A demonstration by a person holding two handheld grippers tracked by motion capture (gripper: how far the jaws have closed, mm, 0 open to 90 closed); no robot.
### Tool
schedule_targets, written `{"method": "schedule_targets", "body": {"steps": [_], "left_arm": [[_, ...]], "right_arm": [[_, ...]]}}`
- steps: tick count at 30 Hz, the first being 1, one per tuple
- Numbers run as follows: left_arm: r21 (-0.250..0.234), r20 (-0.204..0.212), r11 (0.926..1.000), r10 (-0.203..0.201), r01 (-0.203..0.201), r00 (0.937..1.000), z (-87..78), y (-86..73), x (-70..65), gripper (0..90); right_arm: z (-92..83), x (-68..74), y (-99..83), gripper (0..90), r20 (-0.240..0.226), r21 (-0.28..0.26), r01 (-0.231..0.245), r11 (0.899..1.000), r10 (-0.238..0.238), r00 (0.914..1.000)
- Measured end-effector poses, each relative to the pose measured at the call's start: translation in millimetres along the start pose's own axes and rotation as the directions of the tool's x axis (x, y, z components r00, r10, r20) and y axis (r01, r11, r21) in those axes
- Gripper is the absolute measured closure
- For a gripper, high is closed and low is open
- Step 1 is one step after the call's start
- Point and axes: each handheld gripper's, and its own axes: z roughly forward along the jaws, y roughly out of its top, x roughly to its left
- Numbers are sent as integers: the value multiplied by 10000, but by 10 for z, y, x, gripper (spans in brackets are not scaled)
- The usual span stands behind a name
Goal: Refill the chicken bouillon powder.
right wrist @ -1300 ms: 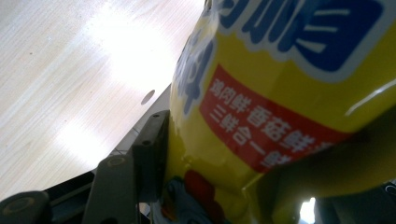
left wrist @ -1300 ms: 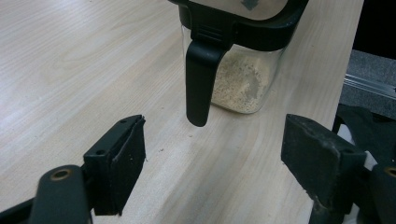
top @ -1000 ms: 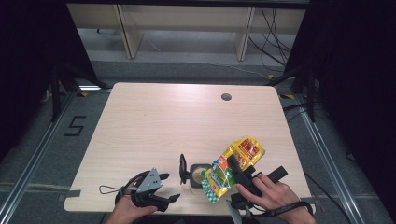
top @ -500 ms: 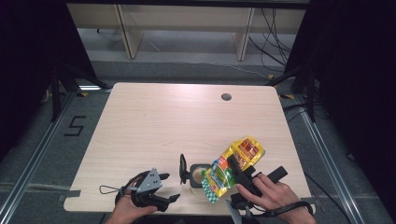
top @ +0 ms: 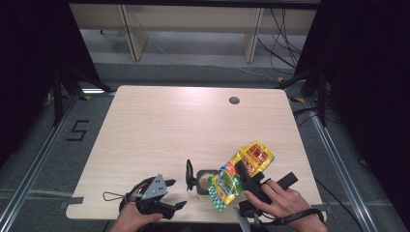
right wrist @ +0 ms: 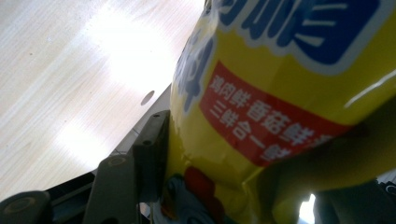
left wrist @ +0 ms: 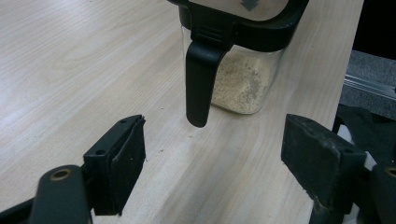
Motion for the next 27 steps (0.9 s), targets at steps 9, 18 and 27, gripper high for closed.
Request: {"method": "schedule_targets", "body": {"steps": [9, 18, 27], "left_arm": [[7, -11, 10000, -6, 6, 10000, -1, 1, -1, 215], [-33, -35, 10000, -34, 34, 10000, 0, 0, -5, 215], [-41, -42, 10000, -22, 22, 10000, 0, 0, -3, 215]], "right_arm": [[22, 1, -1, 457, 790, -386, 252, 9989, -221, 9966], [7, 0, 13, 457, 31, -84, 71, 9999, -71, 10000], [2, 9, 5, 457, 78, -84, -84, 9999, 84, 9999]]}}
